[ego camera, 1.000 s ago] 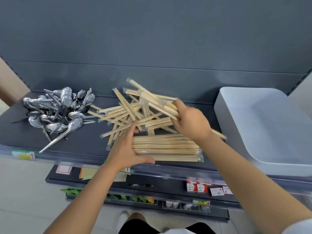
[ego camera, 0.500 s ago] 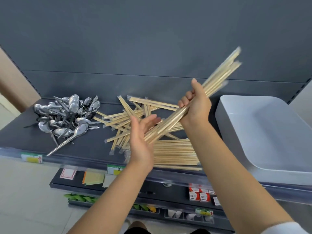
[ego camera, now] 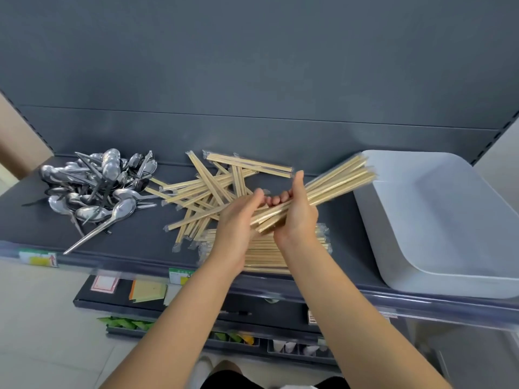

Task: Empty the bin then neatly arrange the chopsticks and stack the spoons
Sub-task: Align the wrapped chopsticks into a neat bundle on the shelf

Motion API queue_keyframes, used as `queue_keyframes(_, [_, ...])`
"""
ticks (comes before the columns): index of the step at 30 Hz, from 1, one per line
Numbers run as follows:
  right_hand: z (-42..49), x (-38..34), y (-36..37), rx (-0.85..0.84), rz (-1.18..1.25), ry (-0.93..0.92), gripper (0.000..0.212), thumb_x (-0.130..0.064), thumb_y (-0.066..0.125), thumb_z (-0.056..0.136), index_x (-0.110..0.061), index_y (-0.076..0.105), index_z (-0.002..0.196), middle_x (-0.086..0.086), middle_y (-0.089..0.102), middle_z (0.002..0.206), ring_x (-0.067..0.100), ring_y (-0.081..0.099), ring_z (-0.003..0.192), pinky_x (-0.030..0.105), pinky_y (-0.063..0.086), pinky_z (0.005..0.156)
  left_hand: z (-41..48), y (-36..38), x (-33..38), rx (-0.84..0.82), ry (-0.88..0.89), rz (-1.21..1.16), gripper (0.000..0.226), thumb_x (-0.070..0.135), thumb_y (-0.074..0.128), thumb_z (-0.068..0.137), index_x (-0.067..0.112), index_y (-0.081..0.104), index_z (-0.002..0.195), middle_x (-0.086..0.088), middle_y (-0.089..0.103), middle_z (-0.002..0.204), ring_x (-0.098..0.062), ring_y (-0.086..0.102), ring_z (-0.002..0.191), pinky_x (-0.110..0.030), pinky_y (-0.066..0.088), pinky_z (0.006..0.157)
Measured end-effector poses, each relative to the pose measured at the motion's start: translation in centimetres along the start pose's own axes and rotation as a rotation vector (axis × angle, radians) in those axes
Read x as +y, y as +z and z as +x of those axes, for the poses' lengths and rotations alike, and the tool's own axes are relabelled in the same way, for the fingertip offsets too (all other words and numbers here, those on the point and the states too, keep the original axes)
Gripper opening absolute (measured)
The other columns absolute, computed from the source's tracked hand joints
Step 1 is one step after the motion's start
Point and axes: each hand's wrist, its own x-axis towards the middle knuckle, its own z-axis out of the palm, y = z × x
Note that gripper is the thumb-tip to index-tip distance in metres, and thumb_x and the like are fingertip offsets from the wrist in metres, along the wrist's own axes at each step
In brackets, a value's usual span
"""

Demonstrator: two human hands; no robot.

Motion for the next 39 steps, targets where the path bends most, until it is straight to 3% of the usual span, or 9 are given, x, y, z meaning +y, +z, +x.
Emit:
queue_keyframes(6, [0.7,0.8,-1.6,-0.033,-0.253,0.037,0.048,-0.048,0.074,0.075,-0.004,0.066,0.093,0.005,0.067,0.084,0.02,0.065,0.076,0.034,0.054,0.069,1.2,-3.4,-0.7,-0.234,-0.069,0.146,0.025,0.017,0.07,0.075,0.017,0.074,0.1,0.002,0.074,0.095,-0.008,0.062,0.071,-0.019,0.046,0.058])
queue_keyframes(13, [3.3,-3.0,-5.6,-0.069,0.251,-0.018,0.013,-0.028,0.066,0.086,-0.019,0.057,0.083,-0.001,0.053,0.074,0.008,0.056,0.069,0.022,0.046,0.063,3.7,-9.1,0.1,-0.175,-0.053,0.335,0.02,0.024,0.077,0.06,0.029,0.079,0.08,0.008,0.075,0.093,0.003,0.062,0.073,-0.014,0.046,0.059])
queue_keyframes(15, [4.2,-3.9,-7.4,0.088,0.023,-0.173,0.013,-0.026,0.07,0.084,-0.021,0.058,0.088,-0.002,0.054,0.077,0.005,0.054,0.07,0.019,0.044,0.057,4.1,-10.1,-0.5,-0.166,-0.008,0.408,0.021,0.028,0.078,0.059,0.032,0.078,0.079,0.008,0.075,0.093,0.001,0.064,0.077,-0.014,0.049,0.062])
queue_keyframes(17, [4.8,-4.2,-8.7,0.158,-0.343,-0.463,0.024,-0.023,0.075,0.08,-0.017,0.057,0.095,-0.002,0.058,0.09,0.007,0.054,0.079,0.022,0.045,0.073,4.4,-10.7,-1.5,-0.156,0.051,0.456,0.018,0.021,0.076,0.064,0.031,0.078,0.079,0.007,0.075,0.092,-0.005,0.067,0.086,-0.014,0.053,0.071])
queue_keyframes(19, [4.8,-4.1,-9.3,-0.15,-0.96,-0.674,0.04,-0.029,0.08,0.074,-0.02,0.056,0.105,-0.008,0.058,0.105,0.007,0.052,0.1,0.028,0.036,0.094,4.7,-10.9,-2.5,-0.166,0.107,0.445,0.02,0.015,0.075,0.066,0.03,0.078,0.079,0.005,0.075,0.092,-0.01,0.068,0.091,-0.017,0.054,0.078])
queue_keyframes(23, [4.9,-3.2,-8.4,-0.773,-2.109,-0.554,0.092,-0.06,0.074,0.067,-0.032,0.032,0.144,-0.008,0.034,0.149,0.015,0.021,0.141,0.037,0.002,0.114,5.0,-10.7,-3.7,-0.233,0.216,0.523,0.02,0.0,0.076,0.069,0.018,0.078,0.077,0.009,0.074,0.089,-0.005,0.068,0.091,-0.017,0.053,0.08])
queue_keyframes(26, [5.0,-2.5,-7.2,-0.91,-2.287,-0.54,0.104,-0.064,0.069,0.069,-0.026,0.017,0.151,-0.004,0.018,0.158,0.014,0.016,0.144,0.037,-0.003,0.115,5.3,-10.9,-4.1,-0.251,0.289,0.711,0.023,0.001,0.079,0.071,0.024,0.077,0.07,0.011,0.074,0.087,-0.005,0.064,0.093,-0.017,0.05,0.076])
queue_keyframes(31, [4.9,-2.3,-5.3,-0.992,-2.52,-0.567,0.106,-0.064,0.069,0.068,-0.018,0.019,0.15,0.003,0.029,0.152,0.022,0.034,0.135,0.038,0.028,0.11,5.4,-10.4,-3.5,-0.269,0.33,0.968,0.028,0.014,0.087,0.064,0.034,0.068,0.071,0.015,0.066,0.1,0.001,0.046,0.108,-0.033,0.034,0.102])
queue_keyframes(39, [5.2,-1.4,-3.6,-1.039,-2.53,-0.402,0.078,-0.042,0.079,0.063,-0.011,0.04,0.123,0.004,0.045,0.117,0.02,0.045,0.101,0.036,0.047,0.08,5.3,-9.2,-2.2,-0.517,0.138,1.431,0.112,0.052,0.086,0.055,0.033,0.026,0.147,0.014,0.029,0.148,-0.01,0.03,0.134,-0.034,0.029,0.111])
